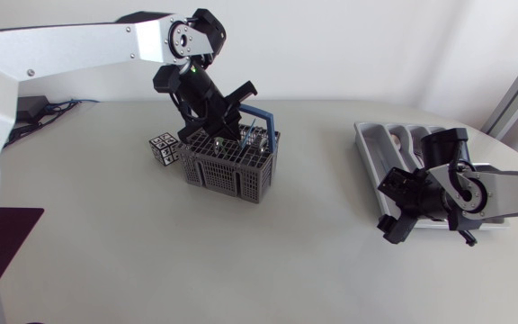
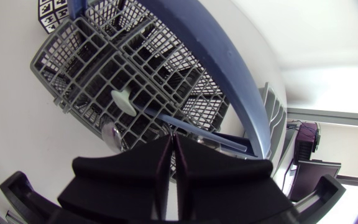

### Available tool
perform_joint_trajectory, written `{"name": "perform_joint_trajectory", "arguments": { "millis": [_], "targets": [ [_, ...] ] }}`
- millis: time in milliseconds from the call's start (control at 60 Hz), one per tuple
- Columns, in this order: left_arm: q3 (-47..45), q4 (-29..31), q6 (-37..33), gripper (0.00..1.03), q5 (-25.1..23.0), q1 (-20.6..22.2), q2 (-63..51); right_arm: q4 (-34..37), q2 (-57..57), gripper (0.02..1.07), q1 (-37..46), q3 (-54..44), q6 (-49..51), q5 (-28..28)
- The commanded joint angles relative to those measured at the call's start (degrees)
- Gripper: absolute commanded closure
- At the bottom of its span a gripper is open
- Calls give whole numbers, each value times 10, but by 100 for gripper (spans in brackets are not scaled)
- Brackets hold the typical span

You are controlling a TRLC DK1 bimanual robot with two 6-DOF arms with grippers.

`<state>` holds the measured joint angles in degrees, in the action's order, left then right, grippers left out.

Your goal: Transfer all utensils from the basket to the drawer tray.

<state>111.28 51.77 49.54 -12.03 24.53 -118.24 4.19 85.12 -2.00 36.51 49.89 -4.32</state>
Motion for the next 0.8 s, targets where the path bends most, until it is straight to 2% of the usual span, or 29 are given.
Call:
{"name": "perform_joint_trajectory", "arguments": {
  "millis": [0,283,550,783],
  "targets": [
    [-12,10,5,100,3,-3,18,-6,10,9,-5,-10,-4,0],
    [-92,-54,-5,100,-27,-17,84,-6,10,9,-13,-12,-8,0],
    [-132,-91,-18,100,-76,-24,143,-5,-4,9,-19,-12,-9,-1],
    [-143,-100,-23,100,-91,-20,195,-1,-36,9,-23,-11,-15,-1]
  ]
}}
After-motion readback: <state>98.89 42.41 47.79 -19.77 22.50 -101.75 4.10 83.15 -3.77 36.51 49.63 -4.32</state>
